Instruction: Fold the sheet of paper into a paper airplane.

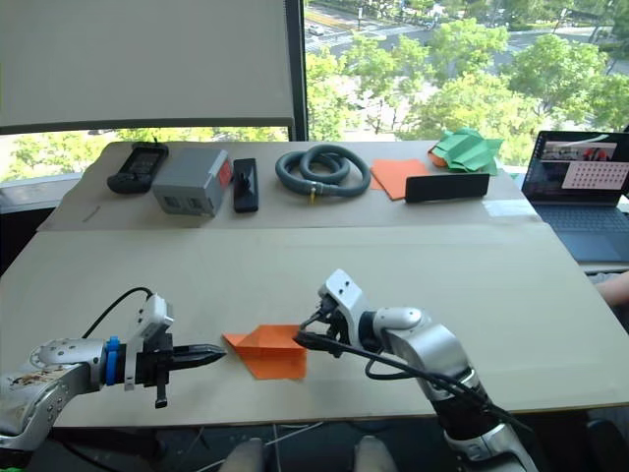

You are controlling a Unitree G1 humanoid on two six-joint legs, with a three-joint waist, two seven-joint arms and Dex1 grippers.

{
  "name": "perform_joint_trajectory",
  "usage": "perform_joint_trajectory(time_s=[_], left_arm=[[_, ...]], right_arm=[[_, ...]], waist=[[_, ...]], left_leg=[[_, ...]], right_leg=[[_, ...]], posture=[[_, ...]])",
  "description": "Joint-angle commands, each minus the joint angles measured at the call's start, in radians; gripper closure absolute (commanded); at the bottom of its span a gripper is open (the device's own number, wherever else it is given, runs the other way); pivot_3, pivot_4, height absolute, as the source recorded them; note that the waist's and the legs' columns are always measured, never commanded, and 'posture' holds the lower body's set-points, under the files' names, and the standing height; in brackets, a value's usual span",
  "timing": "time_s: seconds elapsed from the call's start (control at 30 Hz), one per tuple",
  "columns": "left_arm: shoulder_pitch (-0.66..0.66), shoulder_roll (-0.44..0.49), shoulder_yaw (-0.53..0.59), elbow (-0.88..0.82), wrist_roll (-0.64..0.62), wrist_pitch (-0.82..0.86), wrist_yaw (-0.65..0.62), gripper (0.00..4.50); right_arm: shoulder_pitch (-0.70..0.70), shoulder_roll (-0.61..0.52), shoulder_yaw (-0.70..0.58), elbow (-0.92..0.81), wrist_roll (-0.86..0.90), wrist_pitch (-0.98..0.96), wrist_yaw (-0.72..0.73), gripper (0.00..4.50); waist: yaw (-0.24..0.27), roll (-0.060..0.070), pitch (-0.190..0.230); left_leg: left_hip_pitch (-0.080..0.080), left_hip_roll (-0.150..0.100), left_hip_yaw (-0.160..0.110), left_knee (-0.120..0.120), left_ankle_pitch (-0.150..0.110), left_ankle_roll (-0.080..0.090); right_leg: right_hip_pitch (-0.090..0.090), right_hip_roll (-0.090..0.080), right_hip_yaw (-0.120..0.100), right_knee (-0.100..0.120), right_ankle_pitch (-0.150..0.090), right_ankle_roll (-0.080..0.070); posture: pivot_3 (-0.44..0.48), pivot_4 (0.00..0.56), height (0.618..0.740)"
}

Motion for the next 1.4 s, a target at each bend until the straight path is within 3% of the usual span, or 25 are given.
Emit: perform_joint_trajectory(time_s=[0.03,0.13,0.17,0.43,0.6,0.8,0.93,1.1,1.23,1.4], left_arm=[[0.005,0.012,0.030,-0.030,-0.018,0.006,0.011,4.50],[0.006,0.009,0.035,-0.037,-0.029,0.011,0.013,4.50],[0.007,0.010,0.036,-0.035,-0.029,0.011,0.013,4.50],[0.010,0.010,0.034,-0.035,-0.034,0.011,0.014,4.50],[0.006,0.012,0.032,-0.019,-0.031,0.002,0.011,4.50],[-0.028,-0.015,0.033,-0.011,-0.064,0.026,0.030,4.50],[-0.030,-0.010,0.032,0.006,-0.057,0.016,0.026,4.50],[-0.047,-0.007,0.025,0.020,-0.056,0.015,0.021,4.50],[-0.063,-0.011,0.017,0.036,-0.050,0.012,0.021,4.50],[-0.070,-0.017,0.006,0.026,-0.055,0.015,0.019,4.50]], right_arm=[[-0.027,0.005,-0.020,0.001,0.042,0.012,0.006,1.26],[-0.023,-0.006,-0.009,-0.003,0.062,0.016,0.025,1.26],[-0.018,-0.012,-0.003,-0.002,0.062,0.014,0.025,1.76],[-0.001,-0.008,0.012,-0.002,0.073,0.008,0.012,4.46],[-0.002,-0.003,0.008,-0.013,0.073,-0.011,0.006,4.49],[-0.052,-0.006,-0.058,-0.051,-0.010,-0.247,-0.064,4.49],[-0.057,-0.081,0.007,-0.104,-0.219,-0.583,-0.113,4.49],[0.005,-0.295,0.238,-0.073,-0.687,-1.126,-0.170,4.49],[0.015,-0.378,0.331,0.096,-0.957,-1.341,-0.281,4.49],[-0.012,-0.388,0.344,0.265,-1.020,-1.460,-0.302,4.49]], waist=[[0.001,0.000,0.000],[0.000,0.000,0.000],[0.000,0.000,0.000],[0.000,0.000,0.000],[0.000,0.000,0.000],[0.000,0.000,0.000],[0.001,0.001,0.000],[0.002,0.000,0.000],[-0.002,0.000,0.000],[-0.003,-0.002,0.000]], left_leg=[[0.000,0.000,0.000,0.000,0.000,0.000],[0.000,0.000,0.000,0.000,0.000,0.000],[0.000,0.000,0.000,0.000,0.000,0.000],[0.000,0.000,0.000,0.000,0.000,0.000],[0.000,0.000,0.000,0.000,0.000,0.000],[-0.001,0.000,0.000,0.000,0.000,0.000],[-0.001,0.000,0.000,0.000,0.000,0.000],[0.001,0.000,0.001,0.000,0.000,0.000],[0.002,0.000,0.001,0.000,0.000,0.000],[0.003,-0.001,0.002,0.003,0.000,0.000]], right_leg=[[0.000,0.000,0.000,0.000,0.000,0.000],[0.000,0.000,0.000,0.000,0.000,0.000],[0.000,0.000,0.000,0.000,0.000,0.000],[0.000,0.000,0.000,0.000,0.000,0.000],[0.000,0.000,0.000,0.000,0.000,0.000],[0.000,0.001,0.000,0.000,0.000,0.000],[0.000,0.001,0.000,-0.001,0.000,0.000],[0.002,0.000,0.000,-0.003,0.000,0.000],[0.004,0.000,0.000,-0.007,0.000,0.000],[0.006,-0.001,0.001,-0.009,0.000,0.000]], posture=[[0.000,0.150,0.704],[0.000,0.150,0.704],[0.000,0.150,0.704],[0.000,0.150,0.704],[0.000,0.150,0.704],[0.000,0.150,0.704],[0.000,0.150,0.704],[0.000,0.150,0.704],[0.000,0.150,0.704],[0.000,0.150,0.704]])
